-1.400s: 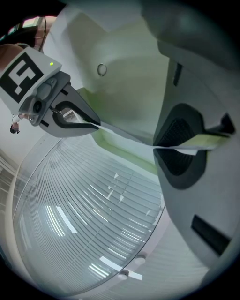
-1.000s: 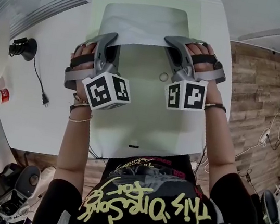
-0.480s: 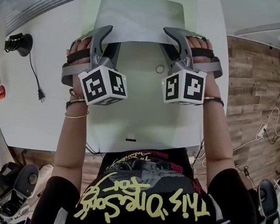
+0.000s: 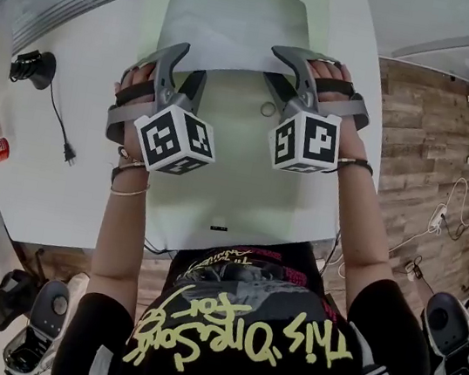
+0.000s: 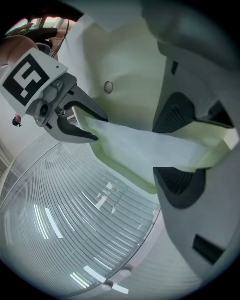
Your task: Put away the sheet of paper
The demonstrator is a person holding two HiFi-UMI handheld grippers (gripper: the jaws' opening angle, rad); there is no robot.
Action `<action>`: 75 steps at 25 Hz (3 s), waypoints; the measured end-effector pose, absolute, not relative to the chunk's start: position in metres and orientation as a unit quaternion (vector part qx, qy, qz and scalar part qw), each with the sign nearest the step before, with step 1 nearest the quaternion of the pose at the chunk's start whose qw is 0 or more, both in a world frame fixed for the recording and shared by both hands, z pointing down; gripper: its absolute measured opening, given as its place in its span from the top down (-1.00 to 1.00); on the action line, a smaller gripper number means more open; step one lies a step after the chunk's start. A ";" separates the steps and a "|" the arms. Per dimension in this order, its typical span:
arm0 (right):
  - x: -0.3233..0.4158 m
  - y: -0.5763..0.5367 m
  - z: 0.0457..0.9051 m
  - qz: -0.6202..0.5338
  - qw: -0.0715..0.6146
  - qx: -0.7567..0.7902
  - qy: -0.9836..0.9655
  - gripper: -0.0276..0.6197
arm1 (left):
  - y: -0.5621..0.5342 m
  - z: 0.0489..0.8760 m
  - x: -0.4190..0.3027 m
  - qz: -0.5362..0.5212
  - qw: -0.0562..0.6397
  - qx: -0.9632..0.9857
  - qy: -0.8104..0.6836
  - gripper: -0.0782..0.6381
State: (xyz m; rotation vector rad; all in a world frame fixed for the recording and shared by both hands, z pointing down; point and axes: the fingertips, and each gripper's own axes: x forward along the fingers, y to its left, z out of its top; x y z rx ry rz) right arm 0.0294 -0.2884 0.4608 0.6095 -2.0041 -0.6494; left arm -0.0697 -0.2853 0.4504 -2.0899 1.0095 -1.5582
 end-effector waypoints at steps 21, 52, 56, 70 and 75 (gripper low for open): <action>0.027 -0.256 0.473 -0.240 0.472 0.247 -0.812 0.32 | -0.260 0.447 -0.067 -0.522 0.163 -0.751 0.370 0.15; 0.009 -0.206 0.439 -0.206 0.412 0.326 -0.825 0.32 | -0.212 0.412 -0.078 -0.406 0.142 -0.784 0.448 0.16; 0.007 -0.198 0.431 -0.198 0.392 0.341 -0.832 0.32 | -0.204 0.407 -0.081 -0.395 0.143 -0.782 0.459 0.16; 0.002 -0.179 0.404 -0.147 0.316 0.395 -0.850 0.42 | -0.186 0.390 -0.088 -0.340 0.126 -0.801 0.476 0.17; 0.000 -0.174 0.382 -0.108 0.259 0.419 -0.863 0.52 | -0.179 0.382 -0.091 -0.303 0.102 -0.814 0.486 0.24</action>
